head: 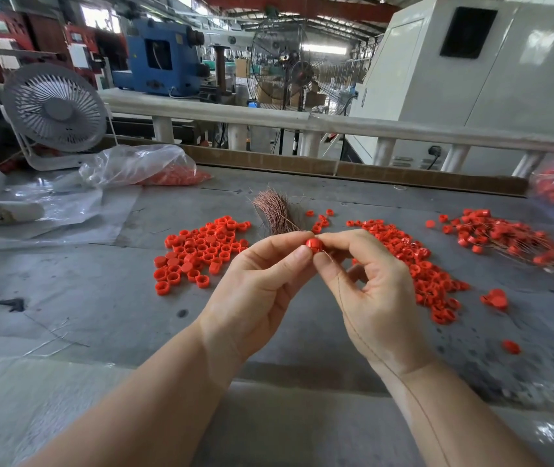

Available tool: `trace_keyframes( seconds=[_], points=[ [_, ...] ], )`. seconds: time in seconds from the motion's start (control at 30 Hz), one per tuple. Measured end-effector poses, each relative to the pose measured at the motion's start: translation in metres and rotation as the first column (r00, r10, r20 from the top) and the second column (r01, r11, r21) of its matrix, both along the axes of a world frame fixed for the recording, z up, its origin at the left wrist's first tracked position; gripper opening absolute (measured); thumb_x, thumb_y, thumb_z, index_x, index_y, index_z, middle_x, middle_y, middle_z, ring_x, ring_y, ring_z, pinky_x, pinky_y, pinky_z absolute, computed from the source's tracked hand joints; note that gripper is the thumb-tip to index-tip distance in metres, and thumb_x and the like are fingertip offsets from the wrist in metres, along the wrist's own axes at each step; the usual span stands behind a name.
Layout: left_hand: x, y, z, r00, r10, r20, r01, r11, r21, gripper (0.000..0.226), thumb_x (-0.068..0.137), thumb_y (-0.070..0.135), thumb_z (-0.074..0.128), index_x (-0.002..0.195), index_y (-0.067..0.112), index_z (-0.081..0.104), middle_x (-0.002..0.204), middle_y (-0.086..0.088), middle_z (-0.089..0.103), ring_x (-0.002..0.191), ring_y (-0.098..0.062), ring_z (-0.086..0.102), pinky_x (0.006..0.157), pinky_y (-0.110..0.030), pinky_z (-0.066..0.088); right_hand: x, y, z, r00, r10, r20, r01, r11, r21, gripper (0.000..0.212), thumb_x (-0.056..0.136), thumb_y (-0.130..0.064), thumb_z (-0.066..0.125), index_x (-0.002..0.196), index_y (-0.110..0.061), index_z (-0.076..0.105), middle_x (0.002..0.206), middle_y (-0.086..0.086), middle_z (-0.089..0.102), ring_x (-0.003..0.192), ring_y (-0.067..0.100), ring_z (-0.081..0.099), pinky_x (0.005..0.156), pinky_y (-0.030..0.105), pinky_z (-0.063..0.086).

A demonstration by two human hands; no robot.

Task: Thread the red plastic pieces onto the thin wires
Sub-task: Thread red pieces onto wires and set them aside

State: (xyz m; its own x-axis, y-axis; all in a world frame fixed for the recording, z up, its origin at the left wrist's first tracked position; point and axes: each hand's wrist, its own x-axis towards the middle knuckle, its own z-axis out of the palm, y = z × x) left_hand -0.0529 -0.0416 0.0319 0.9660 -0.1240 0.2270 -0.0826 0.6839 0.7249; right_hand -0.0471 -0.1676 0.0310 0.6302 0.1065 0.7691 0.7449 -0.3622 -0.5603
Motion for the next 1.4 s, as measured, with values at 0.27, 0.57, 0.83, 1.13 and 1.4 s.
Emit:
trace_keyframes(
  seconds=[0.27, 0.57, 0.83, 1.13, 1.4],
  points=[
    [0.0007, -0.0003, -0.0011, 0.999, -0.003, 0.033, 0.002, 1.0, 0.018, 0.02, 0.07, 0.002, 0.058, 0.075, 0.008, 0.075, 0.08, -0.009, 0.073, 0.081, -0.016, 0.071, 0.07, -0.019, 0.054, -0.0011, -0.0001, 0.0019, 1.0, -0.001, 0.003, 0.001, 1.0, 0.023, 0.008, 0.085, -0.016, 0.062, 0.088, -0.013, 0.068, 0.08, -0.004, 0.064, 0.07, 0.004, 0.054, 0.061, 0.01, 0.037],
    [0.0015, -0.0005, -0.0013, 0.995, 0.021, 0.101, -0.026, 0.998, 0.049, 0.016, 0.069, 0.005, 0.062, 0.075, 0.012, 0.075, 0.081, -0.006, 0.073, 0.083, -0.014, 0.07, 0.073, -0.019, 0.053, -0.0044, 0.0025, 0.0048, 0.978, 0.147, -0.145, -0.127, 0.982, 0.141, 0.005, 0.085, -0.02, 0.059, 0.085, -0.02, 0.064, 0.073, -0.013, 0.061, 0.064, 0.003, 0.053, 0.055, 0.019, 0.039],
    [0.0011, -0.0013, -0.0017, 0.994, 0.06, 0.092, -0.068, 0.994, 0.082, 0.017, 0.069, 0.006, 0.062, 0.077, 0.013, 0.075, 0.083, -0.007, 0.073, 0.084, -0.015, 0.07, 0.073, -0.019, 0.053, -0.0028, 0.0027, 0.0038, 0.964, 0.18, -0.195, -0.145, 0.973, 0.182, 0.005, 0.084, -0.021, 0.059, 0.084, -0.019, 0.063, 0.069, -0.019, 0.059, 0.062, 0.002, 0.053, 0.056, 0.024, 0.041],
    [-0.0001, -0.0007, -0.001, 0.991, 0.097, 0.089, -0.107, 0.988, 0.114, 0.014, 0.063, 0.01, 0.067, 0.074, 0.011, 0.074, 0.083, -0.011, 0.072, 0.085, -0.021, 0.069, 0.073, -0.023, 0.054, -0.0023, 0.0033, 0.0026, 0.939, 0.251, -0.235, -0.197, 0.953, 0.232, 0.006, 0.084, -0.019, 0.058, 0.083, -0.016, 0.063, 0.067, -0.017, 0.059, 0.061, -0.001, 0.052, 0.055, 0.017, 0.039],
    [0.0006, -0.0028, -0.0029, 0.983, 0.153, 0.098, -0.166, 0.976, 0.144, 0.013, 0.062, 0.014, 0.068, 0.073, 0.011, 0.074, 0.082, -0.011, 0.072, 0.084, -0.022, 0.069, 0.073, -0.024, 0.055, -0.0015, 0.0031, 0.0012, 0.929, 0.26, -0.263, -0.19, 0.945, 0.266, 0.007, 0.082, -0.02, 0.058, 0.079, -0.016, 0.063, 0.062, -0.013, 0.056, 0.055, 0.003, 0.045, 0.052, 0.019, 0.038]
  ],
)
